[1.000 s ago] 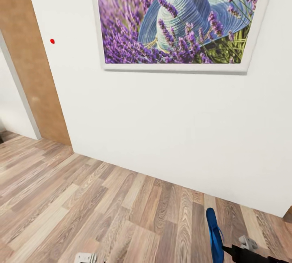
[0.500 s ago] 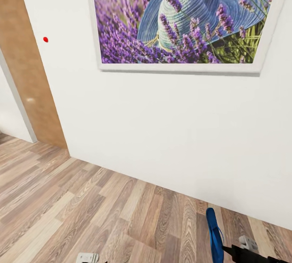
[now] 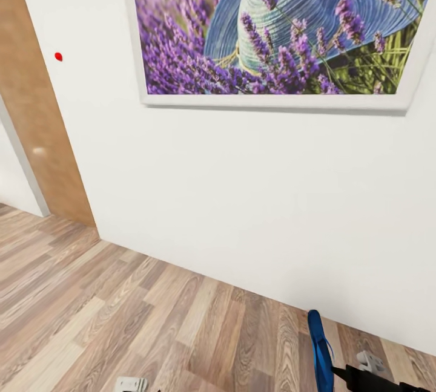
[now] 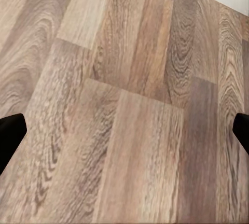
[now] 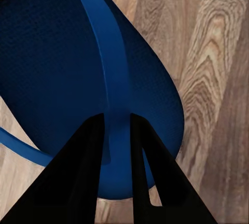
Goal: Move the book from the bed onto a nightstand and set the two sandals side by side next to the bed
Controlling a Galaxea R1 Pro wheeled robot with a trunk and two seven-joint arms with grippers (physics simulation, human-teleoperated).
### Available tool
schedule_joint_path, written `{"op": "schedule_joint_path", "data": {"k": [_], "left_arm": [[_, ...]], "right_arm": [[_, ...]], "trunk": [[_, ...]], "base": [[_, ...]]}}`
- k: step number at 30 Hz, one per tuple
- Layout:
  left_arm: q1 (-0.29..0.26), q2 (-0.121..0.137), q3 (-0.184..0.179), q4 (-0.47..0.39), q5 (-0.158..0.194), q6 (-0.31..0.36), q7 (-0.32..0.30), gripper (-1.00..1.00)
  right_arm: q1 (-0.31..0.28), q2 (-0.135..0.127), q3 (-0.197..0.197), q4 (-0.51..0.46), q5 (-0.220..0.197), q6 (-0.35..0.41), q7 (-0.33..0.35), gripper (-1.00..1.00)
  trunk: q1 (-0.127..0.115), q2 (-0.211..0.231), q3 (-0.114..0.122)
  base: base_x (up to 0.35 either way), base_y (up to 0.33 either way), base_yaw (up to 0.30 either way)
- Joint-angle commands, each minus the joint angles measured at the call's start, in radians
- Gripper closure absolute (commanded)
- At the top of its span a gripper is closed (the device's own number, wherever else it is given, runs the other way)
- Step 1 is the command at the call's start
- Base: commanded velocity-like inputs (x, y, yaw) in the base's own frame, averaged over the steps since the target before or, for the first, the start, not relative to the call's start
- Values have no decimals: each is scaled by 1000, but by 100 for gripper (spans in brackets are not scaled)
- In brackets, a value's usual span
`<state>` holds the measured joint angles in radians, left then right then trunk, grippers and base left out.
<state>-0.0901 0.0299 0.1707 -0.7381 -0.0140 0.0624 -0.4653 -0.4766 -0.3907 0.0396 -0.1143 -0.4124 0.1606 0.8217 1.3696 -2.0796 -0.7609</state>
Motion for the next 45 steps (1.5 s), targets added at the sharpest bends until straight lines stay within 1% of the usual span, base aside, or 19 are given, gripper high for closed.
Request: {"op": "schedule_joint_path", "data": {"k": [1, 5, 10, 45], "left_arm": [[0, -1, 4, -1, -1, 7, -7, -100], [0, -1, 4, -1, -1, 7, -7, -100], [0, -1, 4, -1, -1, 7, -7, -100], [0, -1, 3, -1, -2, 7, -7, -100]], "right_arm": [[0, 0, 3, -1, -11, 10, 1, 100], [0, 0, 3, -1, -11, 10, 2, 100], [0, 0, 3, -1, -11, 10, 1, 100], [0, 0, 3, -1, -9, 10, -3, 100]], "trunk": [[0, 0, -1], [0, 0, -1], [0, 0, -1], [0, 0, -1]], "base": [[324, 0, 0], [292, 0, 1], [77, 0, 135], [1, 0, 291]]}}
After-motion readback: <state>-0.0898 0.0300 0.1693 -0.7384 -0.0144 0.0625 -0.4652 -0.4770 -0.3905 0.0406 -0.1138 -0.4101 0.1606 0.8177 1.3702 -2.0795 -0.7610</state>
